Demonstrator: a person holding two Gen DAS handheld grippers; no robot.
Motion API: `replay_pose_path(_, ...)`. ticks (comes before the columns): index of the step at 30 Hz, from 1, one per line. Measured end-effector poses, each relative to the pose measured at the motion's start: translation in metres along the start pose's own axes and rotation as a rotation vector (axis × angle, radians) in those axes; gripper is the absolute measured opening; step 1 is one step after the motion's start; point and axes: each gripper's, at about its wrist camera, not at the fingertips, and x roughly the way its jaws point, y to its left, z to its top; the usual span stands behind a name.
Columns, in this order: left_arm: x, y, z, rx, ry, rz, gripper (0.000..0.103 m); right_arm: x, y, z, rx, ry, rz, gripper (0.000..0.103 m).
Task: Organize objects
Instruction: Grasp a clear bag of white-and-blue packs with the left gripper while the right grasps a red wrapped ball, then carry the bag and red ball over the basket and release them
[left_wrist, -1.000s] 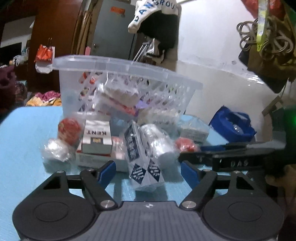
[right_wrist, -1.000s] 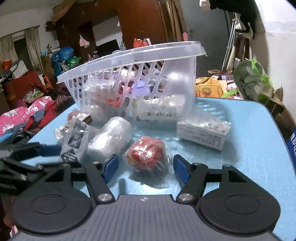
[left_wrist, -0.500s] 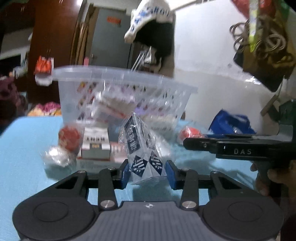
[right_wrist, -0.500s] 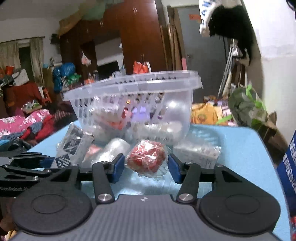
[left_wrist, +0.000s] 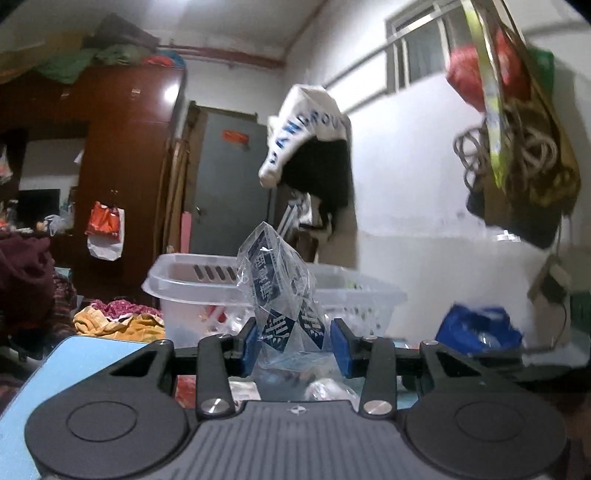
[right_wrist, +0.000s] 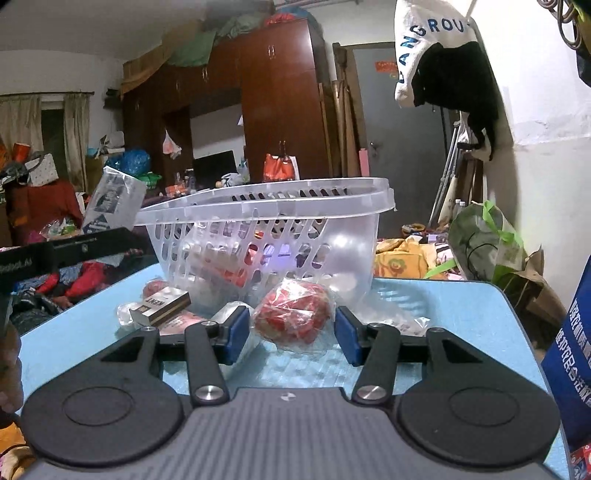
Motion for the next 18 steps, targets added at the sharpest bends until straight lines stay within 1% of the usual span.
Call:
replay_pose_path(3,0.005,0.007,-0.001,-0.025,-0.010,-0.002,0.045,0.000,0.000,-0.001,0.001,0.001,0.002,0.054)
replay_pose_path(9,0.008,0.017,-0.007,-0.076,0.001,-0.050,0.045,-0.001,0.000,-0.002,-0.001,-0.006,0.004,0.054)
replay_pose_path(11,0.007,0.015,-0.007,-0.062,-0.008,-0.055,0.045,-0.001,0.000,-0.002,0.000,-0.005,0.005,0.054)
replay_pose_path(18,0.005,0.006,-0.012,-0.019,-0.006,-0.054,0.045,-0.003,0.000,-0.003,-0.002,-0.021,0.007,0.054)
